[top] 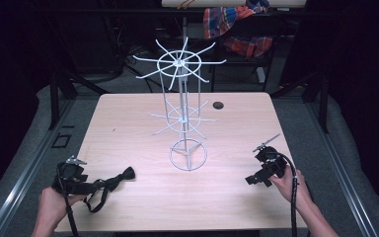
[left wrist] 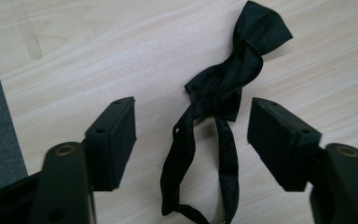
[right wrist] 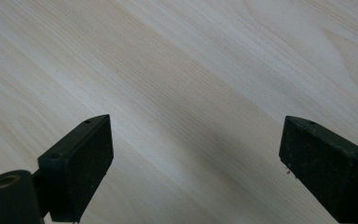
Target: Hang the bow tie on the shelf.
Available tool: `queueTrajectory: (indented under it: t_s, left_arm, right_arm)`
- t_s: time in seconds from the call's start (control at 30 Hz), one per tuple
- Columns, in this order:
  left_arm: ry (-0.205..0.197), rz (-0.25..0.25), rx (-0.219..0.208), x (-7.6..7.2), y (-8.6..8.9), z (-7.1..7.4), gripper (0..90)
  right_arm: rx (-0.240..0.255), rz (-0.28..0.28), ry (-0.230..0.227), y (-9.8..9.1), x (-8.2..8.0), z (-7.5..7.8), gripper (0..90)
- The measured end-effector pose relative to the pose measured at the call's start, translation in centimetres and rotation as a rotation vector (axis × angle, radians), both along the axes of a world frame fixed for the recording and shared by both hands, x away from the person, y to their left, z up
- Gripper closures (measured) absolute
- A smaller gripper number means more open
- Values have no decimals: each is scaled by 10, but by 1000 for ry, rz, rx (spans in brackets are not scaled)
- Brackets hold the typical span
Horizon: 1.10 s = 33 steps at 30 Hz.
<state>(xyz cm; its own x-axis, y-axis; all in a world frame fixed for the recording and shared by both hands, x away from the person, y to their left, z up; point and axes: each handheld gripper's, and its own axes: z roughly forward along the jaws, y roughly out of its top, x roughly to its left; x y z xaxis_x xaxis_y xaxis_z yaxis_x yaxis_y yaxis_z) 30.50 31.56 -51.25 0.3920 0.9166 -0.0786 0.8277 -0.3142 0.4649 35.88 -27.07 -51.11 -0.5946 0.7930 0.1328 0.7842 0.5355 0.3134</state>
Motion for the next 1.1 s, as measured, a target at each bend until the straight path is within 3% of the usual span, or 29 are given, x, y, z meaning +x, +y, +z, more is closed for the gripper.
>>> queueTrajectory:
  t_s: [0.03,0.07,0.3,0.47,0.57,0.7,0.8,0.83,0.93,1.1]
  left_arm:
    - [7,-1,2,1,1,-1,386]
    - [10,7,2,1,1,-2,403]
    - [66,13,0,6,3,-10,519]
    - [90,-5,5,7,1,-13,657]
    - [73,-5,8,6,0,-11,759]
    - [50,-12,21,5,-1,-9,859]
    - [26,-22,42,3,-5,-5,877]
    - [21,-27,44,3,-6,-3,878]
    - [-8,-31,54,1,-8,1,879]
    - [-41,-33,53,0,-10,7,879]
  right_arm:
    - [32,-33,-15,2,-2,-2,95]
    - [19,-12,-7,1,-1,-1,95]
    - [15,-5,0,0,0,-1,96]
    - [29,-34,-18,2,-2,-2,97]
    - [4,-4,-4,0,0,0,98]
    - [28,-33,-21,2,-2,-2,98]
    - [21,-18,-12,1,-1,-1,99]
    - [-5,-5,-10,0,0,0,99]
    - [18,-17,-12,0,-1,-1,99]
    - [3,-8,-8,-1,-1,0,99]
